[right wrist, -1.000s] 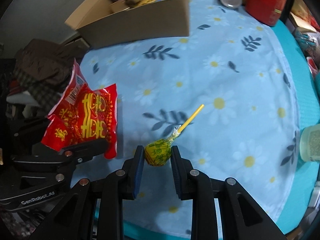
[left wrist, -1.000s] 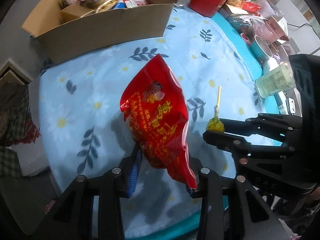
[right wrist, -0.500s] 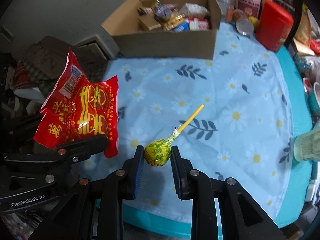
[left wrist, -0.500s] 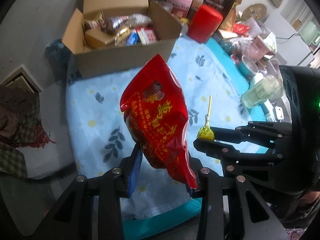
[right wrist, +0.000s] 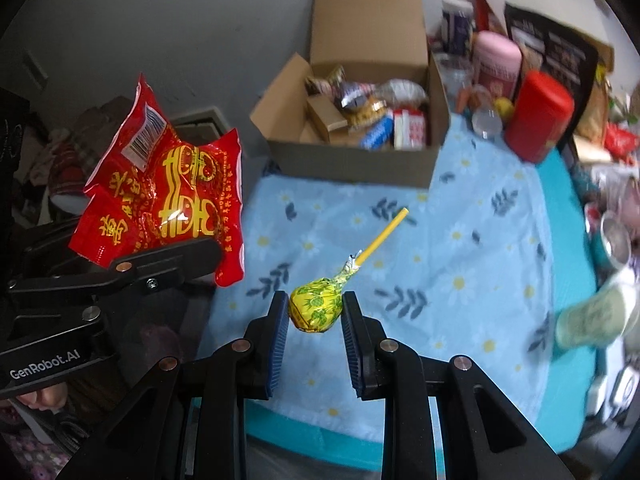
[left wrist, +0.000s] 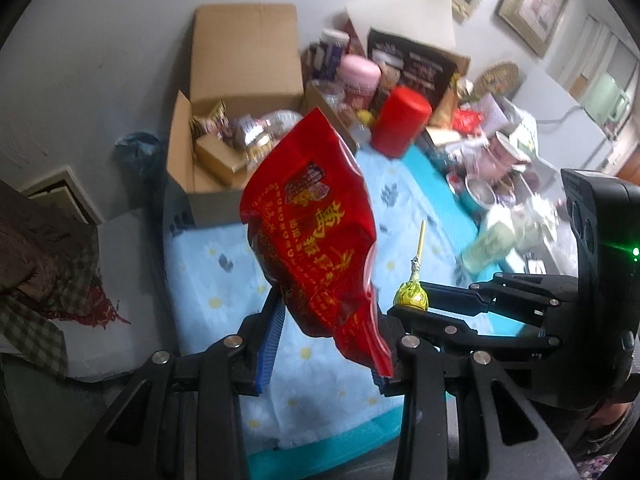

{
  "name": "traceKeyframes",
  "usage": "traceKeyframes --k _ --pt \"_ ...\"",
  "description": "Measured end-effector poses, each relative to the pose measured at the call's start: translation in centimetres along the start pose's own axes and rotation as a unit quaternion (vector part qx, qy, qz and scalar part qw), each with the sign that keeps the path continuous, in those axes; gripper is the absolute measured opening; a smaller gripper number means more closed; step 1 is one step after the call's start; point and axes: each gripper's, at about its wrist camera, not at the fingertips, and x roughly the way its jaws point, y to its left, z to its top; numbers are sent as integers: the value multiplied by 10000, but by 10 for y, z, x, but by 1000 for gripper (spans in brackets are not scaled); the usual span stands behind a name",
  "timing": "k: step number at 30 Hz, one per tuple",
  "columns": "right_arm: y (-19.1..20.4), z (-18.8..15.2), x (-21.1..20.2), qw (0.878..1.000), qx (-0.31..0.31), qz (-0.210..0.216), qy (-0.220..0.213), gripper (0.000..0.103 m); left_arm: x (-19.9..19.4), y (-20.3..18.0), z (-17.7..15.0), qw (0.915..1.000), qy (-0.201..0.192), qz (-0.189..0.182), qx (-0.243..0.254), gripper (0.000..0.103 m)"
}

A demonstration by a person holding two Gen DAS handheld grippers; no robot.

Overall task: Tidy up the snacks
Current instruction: 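Lift the red bag and lollipop and carry them over the cardboard box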

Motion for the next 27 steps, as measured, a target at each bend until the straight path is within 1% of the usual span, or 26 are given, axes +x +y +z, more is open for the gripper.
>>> traceKeyframes --k 6,9,14,17,21,27 --pt "-14 33 -22 9981 -534 154 -273 26 -15 -15 30 9971 -555 191 -476 37" --pt "-25 51 -32 9956 -813 233 -406 26 -18 -22 46 9938 -786 297 -729 37" --pt "-42 79 -40 9921 -1077 396 -497 26 -20 -28 72 9881 -1082 457 -990 37" --pt "-50 95 -41 9904 -1166 474 -568 26 -19 -27 86 9861 -1173 537 -1050 37" --pt "-56 117 -39 9889 -1218 514 -673 26 -13 -25 110 9855 -1202 622 -1019 37" --pt "-62 156 -24 9878 -1237 519 -790 26 2 -8 145 9854 -1209 728 -955 37"
